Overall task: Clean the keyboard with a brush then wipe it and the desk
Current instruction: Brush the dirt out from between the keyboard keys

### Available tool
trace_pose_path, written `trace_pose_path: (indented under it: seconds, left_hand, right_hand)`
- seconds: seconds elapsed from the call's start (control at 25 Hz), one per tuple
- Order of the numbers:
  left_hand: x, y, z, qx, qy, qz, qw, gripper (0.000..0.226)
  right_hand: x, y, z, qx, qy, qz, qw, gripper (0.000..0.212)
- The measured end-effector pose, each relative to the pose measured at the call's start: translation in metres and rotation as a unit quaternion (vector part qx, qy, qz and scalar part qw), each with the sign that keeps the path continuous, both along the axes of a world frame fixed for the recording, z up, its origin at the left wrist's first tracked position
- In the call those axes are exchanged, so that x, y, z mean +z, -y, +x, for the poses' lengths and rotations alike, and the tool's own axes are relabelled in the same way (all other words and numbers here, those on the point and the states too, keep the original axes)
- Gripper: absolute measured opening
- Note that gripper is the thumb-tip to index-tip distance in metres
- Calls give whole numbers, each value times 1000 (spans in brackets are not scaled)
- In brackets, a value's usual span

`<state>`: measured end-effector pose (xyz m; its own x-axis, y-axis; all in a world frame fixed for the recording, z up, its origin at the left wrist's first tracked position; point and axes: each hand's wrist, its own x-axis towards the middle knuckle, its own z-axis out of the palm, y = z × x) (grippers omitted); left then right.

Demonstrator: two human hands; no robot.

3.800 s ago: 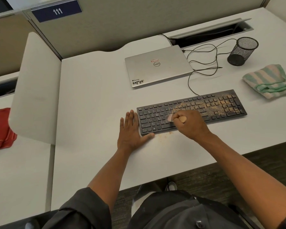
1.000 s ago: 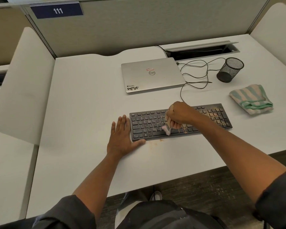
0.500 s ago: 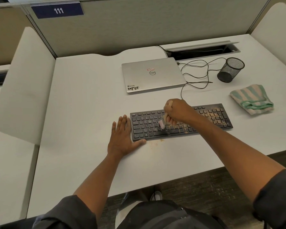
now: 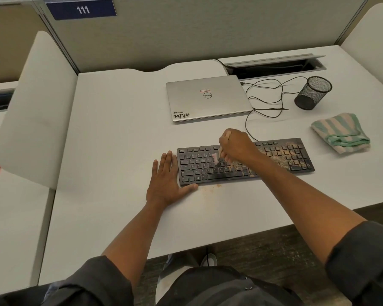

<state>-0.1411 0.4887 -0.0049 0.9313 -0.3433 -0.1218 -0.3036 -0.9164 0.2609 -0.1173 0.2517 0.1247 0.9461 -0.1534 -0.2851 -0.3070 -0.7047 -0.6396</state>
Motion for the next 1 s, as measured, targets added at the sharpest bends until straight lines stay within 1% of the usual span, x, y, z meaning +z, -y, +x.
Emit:
trace_pose_path:
  seconds: [0.12, 0.16, 0.28, 0.32, 0.36, 0.48, 0.52, 0.64, 0.68, 0.76, 0.88, 0.96, 1.0]
  left_hand:
    - [1, 0, 0, 2, 3, -6, 1000, 127]
    - [0, 0, 0, 1, 2, -5, 1000, 127]
    - [0, 0, -1, 2, 6, -3, 1000, 126]
    - [1, 0, -1, 1, 6, -3, 1000, 126]
    - [1, 0, -1, 1, 5, -2, 1000, 126]
    - [0, 0, -1, 2, 8, -6, 1000, 126]
    - [1, 0, -2, 2, 10, -8, 1000, 126]
    - [0, 0, -1, 3, 11, -8, 1000, 127]
    - [0, 0, -1, 2, 12, -8, 1000, 127]
    - [0, 0, -1, 2, 12, -6, 1000, 126]
    - [0, 1, -1, 2, 10, -3, 1000, 126]
    - [0, 1, -1, 2, 11, -4, 1000, 126]
    - [0, 0, -1, 2, 9, -4, 1000, 126]
  right_hand:
    - [4, 2, 5, 38, -86, -14, 995, 29]
    - [6, 2, 7, 42, -87, -10, 995, 30]
    - [6, -1, 13, 12, -2, 10, 1000, 25]
    - [5, -3, 14, 7, 8, 16, 1000, 24]
    - [3, -5, 14, 11, -3, 13, 1000, 26]
    - [3, -4, 18, 37, -83, -2, 996, 28]
    - [5, -4, 20, 34, -85, -7, 996, 28]
    - [6, -1, 27, -3, -18, -49, 999, 33]
    - [5, -3, 26, -3, -4, -49, 999, 32]
    - [0, -11, 21, 38, 1, -44, 998, 30]
    - [-4, -17, 8, 117, -26, -34, 992, 29]
    - [-1, -12, 9, 120, -27, -22, 992, 28]
    - [0, -8, 12, 105, -1, -32, 994, 27]
